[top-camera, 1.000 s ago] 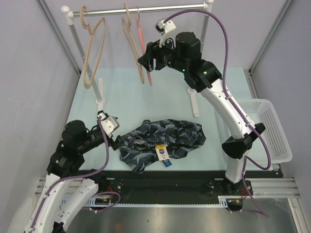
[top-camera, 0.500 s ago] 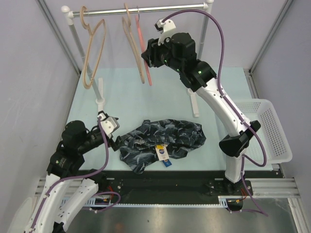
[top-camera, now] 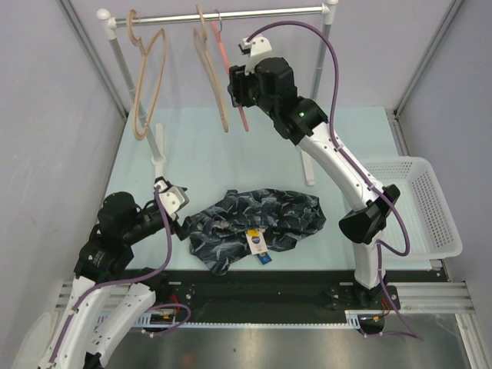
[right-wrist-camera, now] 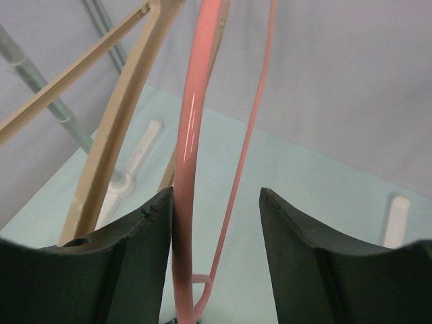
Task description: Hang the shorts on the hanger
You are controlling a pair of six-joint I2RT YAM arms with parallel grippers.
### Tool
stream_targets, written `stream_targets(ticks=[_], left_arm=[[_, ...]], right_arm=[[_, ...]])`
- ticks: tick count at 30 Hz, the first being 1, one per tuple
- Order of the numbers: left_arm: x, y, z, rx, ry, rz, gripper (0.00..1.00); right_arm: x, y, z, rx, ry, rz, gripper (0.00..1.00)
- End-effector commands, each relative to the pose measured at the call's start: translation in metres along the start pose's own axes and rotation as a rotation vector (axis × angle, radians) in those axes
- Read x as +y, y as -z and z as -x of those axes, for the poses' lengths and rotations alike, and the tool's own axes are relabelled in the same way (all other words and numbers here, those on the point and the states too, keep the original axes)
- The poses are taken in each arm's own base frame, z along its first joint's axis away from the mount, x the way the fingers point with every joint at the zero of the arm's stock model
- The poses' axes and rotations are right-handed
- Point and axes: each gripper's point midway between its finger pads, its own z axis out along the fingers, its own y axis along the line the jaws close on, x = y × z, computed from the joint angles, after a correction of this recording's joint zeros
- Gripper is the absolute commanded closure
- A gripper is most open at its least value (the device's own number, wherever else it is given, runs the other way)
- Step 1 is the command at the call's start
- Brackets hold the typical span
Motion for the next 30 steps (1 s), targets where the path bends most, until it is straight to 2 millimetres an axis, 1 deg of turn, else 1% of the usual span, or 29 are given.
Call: stream_targets(ticks=[1,4,5,7,8,10,11,12,16,19,20,22,23,24,26,27,28,29,30], left_arm=[[0.001,-0.001,0.0,-0.006,0.004,0.003,0.1],[0.002,-0.002,-0.001,-0.005,0.002,0.004,0.1],[0.001,-0.002,-0.002,-0.003,0.004,0.003,0.1],[0.001,-0.002,-0.001,-0.005,0.003,0.003,0.1],[0.002,-0.002,-0.001,-0.006,0.003,0.004,0.1],[0.002,-0.002,0.0,-0.008,0.001,0.002,0.1],[0.002,-0.003,-0.001,-0.006,0.002,0.003,0.1],[0.002,-0.003,0.0,-0.007,0.001,0.004,0.1],[0.002,-0.003,-0.001,-0.006,0.005,0.001,0.1],[0.002,-0.004,0.0,-0.007,0.001,-0.002,0.1],[0.002,-0.004,0.0,-0.007,0.001,-0.002,0.1],[0.003,-0.005,0.001,-0.005,0.002,-0.002,0.1],[0.004,-0.006,0.001,-0.007,0.001,-0.002,0.09],[0.004,-0.007,0.0,-0.004,0.009,-0.001,0.09],[0.004,-0.01,0.001,-0.002,0.023,-0.009,0.09],[0.004,-0.011,0.0,-0.001,0.026,-0.012,0.09],[0.004,-0.013,0.001,-0.002,0.034,-0.017,0.09],[0.004,-0.015,0.0,0.003,0.038,-0.022,0.09],[0.004,-0.016,0.0,0.007,0.04,-0.025,0.08]], right_arm=[[-0.013,0.006,0.025,-0.083,0.031,-0.088,0.43],[-0.015,0.008,0.03,-0.094,0.033,-0.095,0.53],[-0.017,0.009,0.032,-0.097,0.062,-0.098,0.59],[-0.02,0.012,0.038,-0.113,0.07,-0.111,0.66],[-0.021,0.014,0.042,-0.123,0.079,-0.113,0.77],[-0.023,0.02,0.055,-0.156,0.086,-0.115,0.86],[-0.023,0.022,0.061,-0.171,0.09,-0.118,0.96],[-0.023,0.025,0.067,-0.19,0.107,-0.121,1.0],[-0.029,0.042,0.094,-0.263,0.126,-0.166,1.0],[-0.032,0.051,0.106,-0.297,0.143,-0.182,1.0],[-0.033,0.059,0.113,-0.314,0.144,-0.183,1.0],[-0.034,0.064,0.115,-0.325,0.159,-0.185,1.0],[-0.035,0.073,0.122,-0.34,0.158,-0.186,1.0],[-0.034,0.072,0.115,-0.324,0.166,-0.183,1.0],[-0.033,0.079,0.113,-0.317,0.172,-0.169,1.0],[-0.034,0.09,0.119,-0.332,0.172,-0.166,1.0],[-0.033,0.087,0.108,-0.308,0.181,-0.158,1.0],[-0.032,0.09,0.106,-0.304,0.194,-0.153,1.0],[-0.034,0.101,0.111,-0.316,0.195,-0.151,1.0]])
